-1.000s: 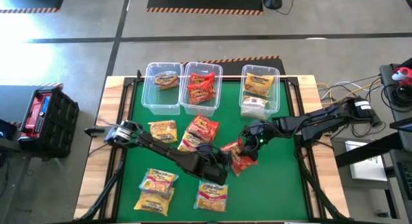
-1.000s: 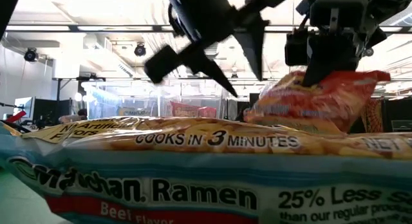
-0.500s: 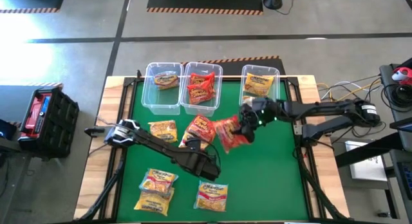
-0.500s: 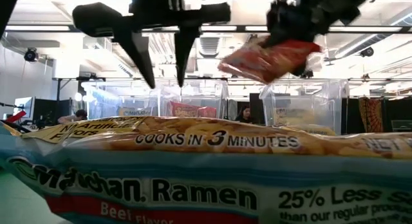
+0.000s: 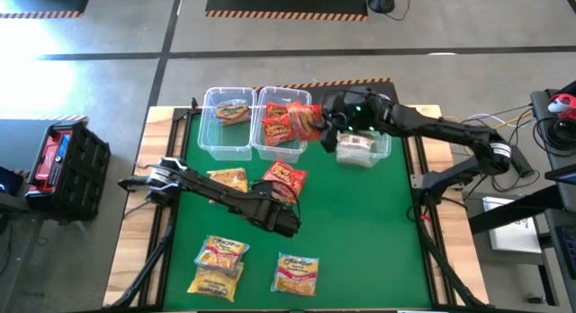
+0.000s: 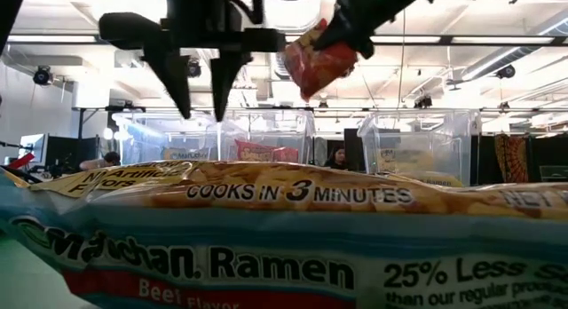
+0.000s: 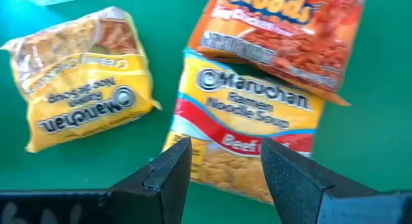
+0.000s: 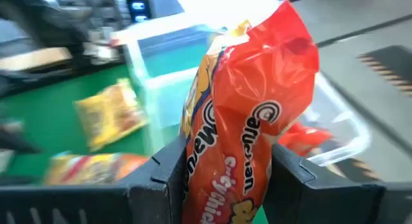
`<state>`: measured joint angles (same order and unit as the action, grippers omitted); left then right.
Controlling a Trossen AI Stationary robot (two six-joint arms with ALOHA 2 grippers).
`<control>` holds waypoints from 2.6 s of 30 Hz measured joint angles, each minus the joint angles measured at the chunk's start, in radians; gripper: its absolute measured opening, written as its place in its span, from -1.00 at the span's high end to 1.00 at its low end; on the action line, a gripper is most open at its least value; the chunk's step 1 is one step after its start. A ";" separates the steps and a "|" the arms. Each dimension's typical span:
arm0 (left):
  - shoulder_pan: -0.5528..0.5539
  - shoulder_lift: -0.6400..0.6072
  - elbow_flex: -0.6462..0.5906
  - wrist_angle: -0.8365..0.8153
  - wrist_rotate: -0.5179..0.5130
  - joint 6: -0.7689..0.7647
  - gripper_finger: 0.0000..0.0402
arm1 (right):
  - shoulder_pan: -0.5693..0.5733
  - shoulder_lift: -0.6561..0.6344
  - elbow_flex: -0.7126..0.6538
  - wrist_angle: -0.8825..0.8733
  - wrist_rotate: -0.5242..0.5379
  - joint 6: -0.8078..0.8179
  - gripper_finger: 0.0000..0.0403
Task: Sort Maruchan noodles
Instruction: Put the bottom orange noodle pack into the top center transparent bin, then adjust the blue noodle pack
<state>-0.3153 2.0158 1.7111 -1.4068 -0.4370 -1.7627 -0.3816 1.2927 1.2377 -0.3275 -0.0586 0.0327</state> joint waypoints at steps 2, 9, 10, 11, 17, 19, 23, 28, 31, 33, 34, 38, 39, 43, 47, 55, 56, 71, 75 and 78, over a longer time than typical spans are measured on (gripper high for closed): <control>0.000 -0.026 -0.045 0.011 0.001 -0.010 0.15 | -0.011 0.045 0.019 0.032 0.044 -0.029 0.31; -0.001 -0.115 -0.192 0.112 0.000 -0.061 0.15 | -0.036 0.199 0.105 0.086 0.051 -0.159 0.31; -0.001 -0.125 -0.212 0.127 0.001 -0.061 0.15 | -0.038 0.220 0.122 0.089 0.051 -0.177 0.31; -0.001 -0.136 -0.230 0.137 0.001 -0.061 0.15 | -0.038 0.240 0.136 0.088 0.052 -0.190 0.31; -0.001 -0.201 -0.332 0.193 0.002 -0.061 0.15 | -0.038 0.345 0.229 0.080 -0.002 -0.241 0.31; -0.001 -0.223 -0.361 0.199 0.002 -0.062 0.15 | -0.038 0.376 0.253 0.075 -0.003 -0.232 0.31; -0.001 -0.268 -0.420 0.211 0.002 -0.064 0.15 | -0.038 0.430 0.289 0.070 -0.017 -0.225 0.31; -0.001 -0.302 -0.477 0.217 0.002 -0.083 0.15 | -0.037 0.446 0.298 0.068 -0.043 -0.216 0.31; -0.001 -0.312 -0.496 0.236 0.002 -0.083 0.15 | -0.043 0.424 0.297 0.066 -0.043 -0.209 0.31; 0.003 -0.313 -0.497 0.240 0.002 -0.083 0.15 | -0.048 0.398 0.297 0.065 -0.038 -0.182 0.31; 0.005 -0.313 -0.497 0.241 0.002 -0.084 0.15 | -0.051 0.382 0.297 0.056 -0.037 -0.171 0.31; 0.023 -0.313 -0.496 0.246 0.002 -0.105 0.15 | -0.056 0.325 0.297 -0.045 -0.031 -0.163 0.31; 0.029 -0.313 -0.496 0.254 0.002 -0.105 0.15 | -0.056 0.309 0.297 -0.081 -0.025 -0.159 0.31; 0.063 -0.313 -0.496 0.370 0.042 -0.006 0.15 | -0.060 0.235 0.297 -0.221 -0.021 -0.096 0.31; 0.117 -0.310 -0.495 0.549 0.105 0.181 0.15 | -0.058 0.182 0.297 -0.385 -0.028 -0.052 0.31; 0.215 -0.316 -0.495 0.576 0.138 0.308 0.15 | -0.037 0.119 0.285 -0.732 -0.027 -0.017 0.31; 0.219 -0.325 -0.495 0.566 0.158 0.324 0.15 | -0.030 0.112 0.279 -0.742 -0.027 -0.016 0.31; 0.196 -0.514 -0.499 0.102 0.187 0.285 0.15 | 0.047 -0.117 0.000 -0.571 -0.025 0.136 0.31; 0.199 -0.571 -0.571 0.059 0.185 0.277 0.15 | 0.078 -0.158 -0.078 -0.475 -0.025 0.248 0.31; 0.200 -0.625 -0.671 0.179 0.194 0.277 0.15 | 0.117 -0.175 -0.142 -0.381 -0.021 0.347 0.31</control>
<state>-0.1151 1.3912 1.0397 -1.2276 -0.2429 -1.4860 -0.2645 1.1181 1.0959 -0.7089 -0.0796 0.3794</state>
